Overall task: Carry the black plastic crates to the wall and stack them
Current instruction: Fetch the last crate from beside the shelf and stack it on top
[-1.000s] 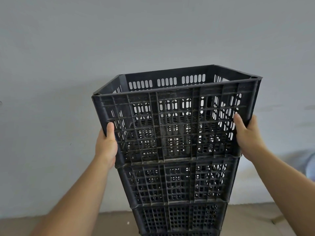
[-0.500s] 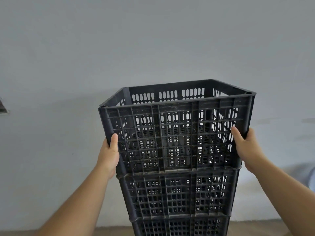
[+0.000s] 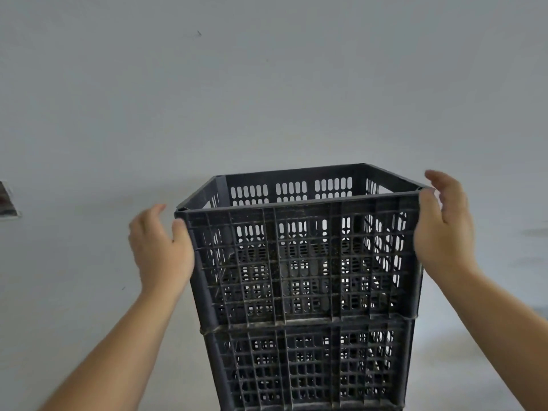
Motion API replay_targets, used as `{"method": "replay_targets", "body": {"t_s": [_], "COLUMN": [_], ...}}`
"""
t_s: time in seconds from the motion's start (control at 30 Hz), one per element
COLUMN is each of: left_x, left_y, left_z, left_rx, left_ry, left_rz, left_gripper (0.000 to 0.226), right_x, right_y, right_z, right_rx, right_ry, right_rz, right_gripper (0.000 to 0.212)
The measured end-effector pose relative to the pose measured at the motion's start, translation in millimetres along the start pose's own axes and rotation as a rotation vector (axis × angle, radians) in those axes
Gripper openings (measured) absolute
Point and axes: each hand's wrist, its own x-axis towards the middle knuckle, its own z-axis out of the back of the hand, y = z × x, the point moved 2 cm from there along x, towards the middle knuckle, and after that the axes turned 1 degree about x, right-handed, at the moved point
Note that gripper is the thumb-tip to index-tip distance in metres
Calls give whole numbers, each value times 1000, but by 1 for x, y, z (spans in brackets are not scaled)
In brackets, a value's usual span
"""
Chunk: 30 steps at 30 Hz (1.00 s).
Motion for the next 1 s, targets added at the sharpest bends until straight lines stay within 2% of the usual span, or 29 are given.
{"method": "replay_targets", "body": {"t_s": [0.07,0.1,0.2,0.27,0.37,0.57,0.63,0.77,0.9,1.0], "left_x": [7,9,8,6,13,28,24,19,15,13], "left_y": [-36,-54,-95,-108,-121,-126,-127,-133,-135,-132], "left_z": [-1,-4,-26,-44,-66,-98,-99,-98,-99,-98], "left_rx": [70,109,241,329,423,603,713,774,852,845], "left_ry": [8,63,344,542,710,918,959,956,867,865], "left_rz": [-167,-238,-405,-434,-420,-295,-288,-321,-436,-433], "left_gripper": [42,42,50,57,59,75,74,61,42,34], "right_x": [5,8,18,26,39,52,51,59,57,56], "right_y": [24,36,64,71,65,49,45,34,39,42], "right_z": [-15,-24,-55,-74,-100,-123,-124,-131,-132,-130], "right_rx": [-29,-104,-423,-543,-750,-939,-983,-974,-980,-971], "right_ry": [130,236,556,713,872,959,1012,1041,1109,1158], "right_rz": [94,147,247,269,332,237,235,228,235,211], "right_gripper": [43,44,49,53,53,49,61,72,57,52]}}
